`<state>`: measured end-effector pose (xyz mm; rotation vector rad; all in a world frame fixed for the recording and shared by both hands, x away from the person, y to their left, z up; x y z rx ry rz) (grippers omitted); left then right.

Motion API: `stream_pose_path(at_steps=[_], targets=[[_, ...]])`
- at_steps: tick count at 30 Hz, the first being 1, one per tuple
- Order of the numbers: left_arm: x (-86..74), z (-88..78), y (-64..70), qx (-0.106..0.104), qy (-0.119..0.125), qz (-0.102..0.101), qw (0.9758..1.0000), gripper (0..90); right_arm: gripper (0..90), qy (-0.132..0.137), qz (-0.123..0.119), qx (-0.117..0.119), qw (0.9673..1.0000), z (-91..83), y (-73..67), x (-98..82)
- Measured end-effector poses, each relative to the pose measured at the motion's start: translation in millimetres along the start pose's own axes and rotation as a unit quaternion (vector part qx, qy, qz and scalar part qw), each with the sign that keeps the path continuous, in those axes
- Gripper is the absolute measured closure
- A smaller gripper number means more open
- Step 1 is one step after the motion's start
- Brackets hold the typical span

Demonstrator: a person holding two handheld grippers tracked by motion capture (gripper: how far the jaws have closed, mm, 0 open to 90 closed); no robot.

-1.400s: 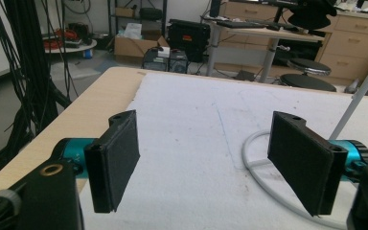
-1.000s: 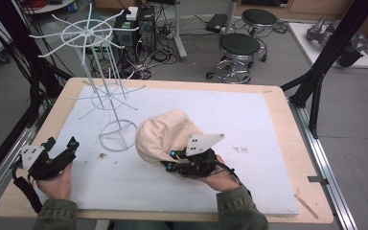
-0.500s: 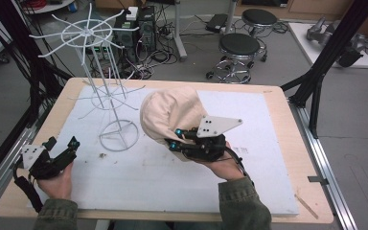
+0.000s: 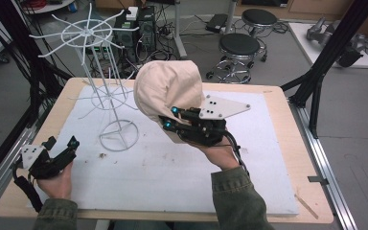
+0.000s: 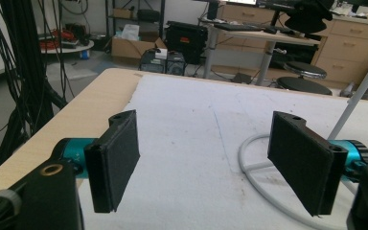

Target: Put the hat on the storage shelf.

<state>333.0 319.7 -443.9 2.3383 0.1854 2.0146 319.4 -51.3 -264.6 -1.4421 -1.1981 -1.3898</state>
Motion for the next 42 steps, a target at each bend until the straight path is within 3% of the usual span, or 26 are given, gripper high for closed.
stream_pose_path(at_steps=[6,19,28,42], targets=[[0.2,0.0,0.1,-0.001,0.001,-0.001,1.0,26.3,79.3,0.022,-0.001,-0.01,0.9997,2.5,3.5,15.3],[0.9,0.0,0.6,-0.003,0.004,-0.002,1.0,26.5,79.2,0.055,-0.023,-0.002,0.9982,10.0,4.9,63.2],[0.9,0.5,2.6,-0.008,0.004,-0.003,1.0,26.7,78.6,0.056,-0.034,-0.004,0.9979,16.9,6.3,83.3],[0.9,0.6,1.5,-0.008,0.004,-0.002,1.0,26.7,78.4,0.063,-0.036,0.016,0.9972,50.7,13.0,115.0]])
Point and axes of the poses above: each handheld gripper's, and its own axes: z roughly forward along the jaws, x roughly out of its top, y roughly to its right, the point moved 7 cm from there along z, roughly forward along the jaws, and after that the axes turned 5 degrees about x, right-handed, at the moved point
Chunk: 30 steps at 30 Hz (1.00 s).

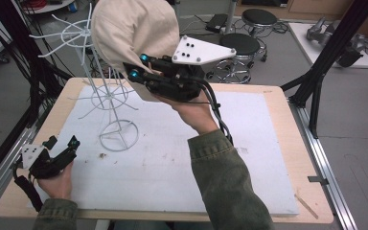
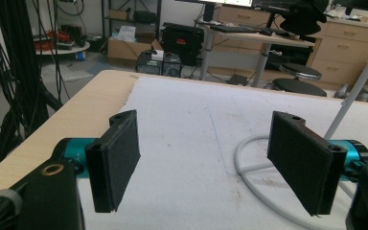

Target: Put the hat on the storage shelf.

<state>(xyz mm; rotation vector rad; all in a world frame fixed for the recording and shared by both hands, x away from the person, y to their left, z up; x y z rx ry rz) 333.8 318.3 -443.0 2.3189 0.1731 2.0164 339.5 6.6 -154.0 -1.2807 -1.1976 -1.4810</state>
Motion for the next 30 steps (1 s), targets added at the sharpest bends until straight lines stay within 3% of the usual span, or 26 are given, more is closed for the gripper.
stream_pose_path(at_steps=[7,17,30], targets=[[0.0,0.0,-0.2,-0.002,-0.001,-0.003,1.0,26.8,78.1,0.008,-0.015,0.004,0.9999,18.0,-0.7,18.9],[0.7,-0.3,0.1,-0.001,0.002,-0.002,1.0,26.8,77.8,0.009,-0.015,0.006,0.9998,39.9,2.3,38.9],[2.2,-1.4,-0.3,0.007,0.008,0.008,0.9999,26.8,77.1,0.01,-0.006,0.022,0.9997,46.6,-1.6,35.6]])
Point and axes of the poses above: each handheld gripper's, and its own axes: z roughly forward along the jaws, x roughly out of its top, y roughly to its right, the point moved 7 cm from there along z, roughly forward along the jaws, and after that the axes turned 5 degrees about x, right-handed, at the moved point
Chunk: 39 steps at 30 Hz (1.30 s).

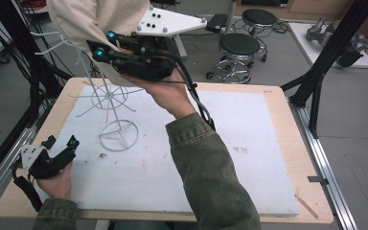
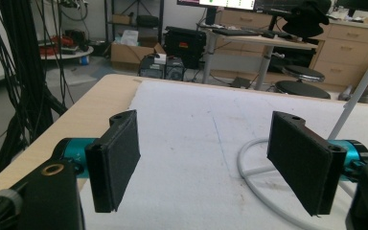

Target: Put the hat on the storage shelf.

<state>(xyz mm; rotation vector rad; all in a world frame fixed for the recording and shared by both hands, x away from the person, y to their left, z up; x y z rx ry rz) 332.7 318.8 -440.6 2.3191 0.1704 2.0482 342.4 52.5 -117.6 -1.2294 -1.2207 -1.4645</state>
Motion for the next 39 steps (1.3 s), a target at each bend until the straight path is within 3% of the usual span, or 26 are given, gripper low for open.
stream_pose_path(at_steps=[7,13,19,24,32,39], targets=[[0.3,-0.1,0.8,0.001,0.001,0.003,1.0,26.8,76.7,-0.007,0.016,-0.002,0.9998,1.1,3.5,-7.5],[0.3,-0.1,0.6,0.0,0.002,0.004,1.0,26.8,76.3,-0.023,0.041,0.002,0.9989,4.2,5.4,-31.4],[0.0,0.3,0.4,0.001,0.001,0.003,1.0,26.8,75.6,-0.014,0.07,0.019,0.9973,4.1,6.6,-37.5],[0.4,-0.1,0.6,0.0,0.002,0.004,1.0,26.8,74.4,-0.021,0.076,0.01,0.9968,3.0,8.5,-40.4],[-0.1,0.3,0.7,0.0,0.001,0.001,1.0,26.7,72.8,-0.037,0.105,0.027,0.9935,-1.5,7.0,-53.8],[-0.1,0.3,0.8,0.0,0.001,0.002,1.0,26.8,73.1,-0.042,0.114,0.027,0.9922,-5.6,7.8,-64.0]])
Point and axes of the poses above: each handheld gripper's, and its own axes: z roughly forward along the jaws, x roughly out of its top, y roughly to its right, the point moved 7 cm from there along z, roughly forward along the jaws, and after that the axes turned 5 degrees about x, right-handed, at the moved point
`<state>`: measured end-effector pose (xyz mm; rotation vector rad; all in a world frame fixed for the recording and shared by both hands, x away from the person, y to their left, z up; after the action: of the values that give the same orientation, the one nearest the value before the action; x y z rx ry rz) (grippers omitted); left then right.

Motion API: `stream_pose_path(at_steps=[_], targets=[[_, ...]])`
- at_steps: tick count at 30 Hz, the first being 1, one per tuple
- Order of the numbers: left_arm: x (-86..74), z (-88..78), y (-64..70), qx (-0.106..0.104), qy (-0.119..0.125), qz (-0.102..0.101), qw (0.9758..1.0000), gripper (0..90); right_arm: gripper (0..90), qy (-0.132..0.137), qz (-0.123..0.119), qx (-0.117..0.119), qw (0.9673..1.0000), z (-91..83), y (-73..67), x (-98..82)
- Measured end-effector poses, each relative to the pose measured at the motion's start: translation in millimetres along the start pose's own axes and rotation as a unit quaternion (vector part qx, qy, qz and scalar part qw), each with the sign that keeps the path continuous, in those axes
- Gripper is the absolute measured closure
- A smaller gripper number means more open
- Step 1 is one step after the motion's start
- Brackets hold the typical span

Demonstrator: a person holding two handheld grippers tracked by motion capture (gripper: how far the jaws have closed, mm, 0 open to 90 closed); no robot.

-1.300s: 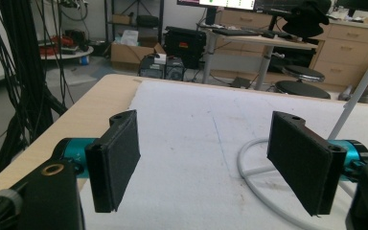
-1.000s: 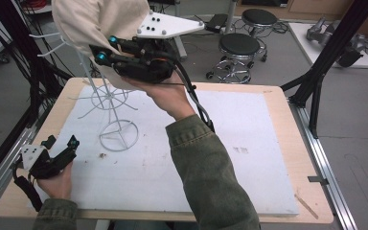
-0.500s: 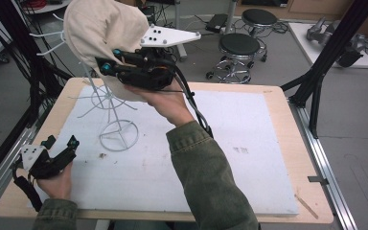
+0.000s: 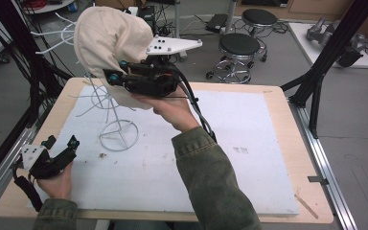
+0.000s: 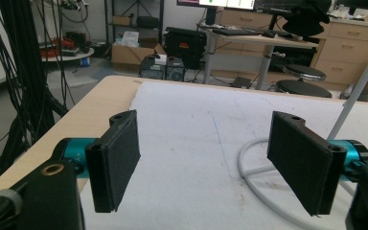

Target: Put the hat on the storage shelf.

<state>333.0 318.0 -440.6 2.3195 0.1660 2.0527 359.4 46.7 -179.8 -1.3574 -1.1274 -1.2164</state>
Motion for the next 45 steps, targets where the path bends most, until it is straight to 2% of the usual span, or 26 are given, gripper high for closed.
stream_pose_path(at_steps=[6,9,11,13,20,22,27,33,36,39,40,41,45], targets=[[0.1,-0.1,0.0,0.0,0.0,-0.001,1.0,26.8,71.1,0.008,0.006,0.001,0.9999,-2.7,0.9,-5.2],[-0.2,0.2,-0.3,0.0,0.0,-0.001,1.0,26.8,67.8,0.006,-0.008,-0.005,0.9999,-4.2,0.7,-6.1],[-0.3,0.3,-0.3,0.0,0.0,-0.002,1.0,26.7,60.9,0.007,-0.011,-0.008,0.9999,-4.7,-1.6,-6.7],[0.0,-0.1,-0.2,0.0,0.0,-0.002,1.0,26.8,59.3,0.007,-0.012,-0.009,0.9999,-4.6,-2.7,-7.3],[-0.2,-0.1,0.1,-0.001,0.0,-0.003,1.0,26.8,42.4,0.01,-0.032,-0.038,0.9987,-4.9,-5.5,-7.2],[-0.2,-0.1,0.2,-0.001,0.0,-0.003,1.0,26.8,37.7,0.013,-0.028,-0.037,0.9988,-6.0,-7.0,-6.3],[-0.1,-0.3,-0.4,-0.001,0.0,-0.004,1.0,26.8,32.7,0.013,-0.023,-0.031,0.9992,-7.2,-9.1,-5.9],[0.0,-0.4,-0.3,-0.001,0.0,-0.004,1.0,26.7,26.3,0.015,-0.021,-0.037,0.999,-12.4,-9.4,-5.1],[-0.1,-0.3,-0.1,-0.002,0.0,-0.005,1.0,26.8,21.7,0.01,-0.02,-0.028,0.9994,-15.4,-10.8,-7.3],[0.1,-0.5,0.3,-0.002,0.0,-0.006,1.0,26.8,17.0,0.011,-0.028,-0.041,0.9987,-20.3,-11.4,-11.1],[0.1,-0.6,0.4,-0.002,-0.001,-0.005,1.0,26.8,13.7,0.01,-0.02,-0.053,0.9984,-24.7,-9.8,-14.3],[0.1,-0.6,0.6,-0.002,-0.001,-0.005,1.0,26.8,13.7,0.01,-0.02,-0.053,0.9984,-24.7,-9.8,-14.3],[0.1,-0.6,1.4,-0.003,0.001,-0.007,1.0,26.8,11.7,0.009,-0.013,-0.076,0.997,-36.2,-6.4,-20.3]])
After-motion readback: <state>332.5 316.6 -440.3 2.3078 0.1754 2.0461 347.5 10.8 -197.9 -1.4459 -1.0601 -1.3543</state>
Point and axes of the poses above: each handheld gripper's, and its own axes: z roughly forward along the jaws, x roughly out of its top, y roughly to its right, the point moved 7 cm from there along z, roughly forward along the jaws, and after that the axes turned 5 degrees about x, right-handed, at the moved point
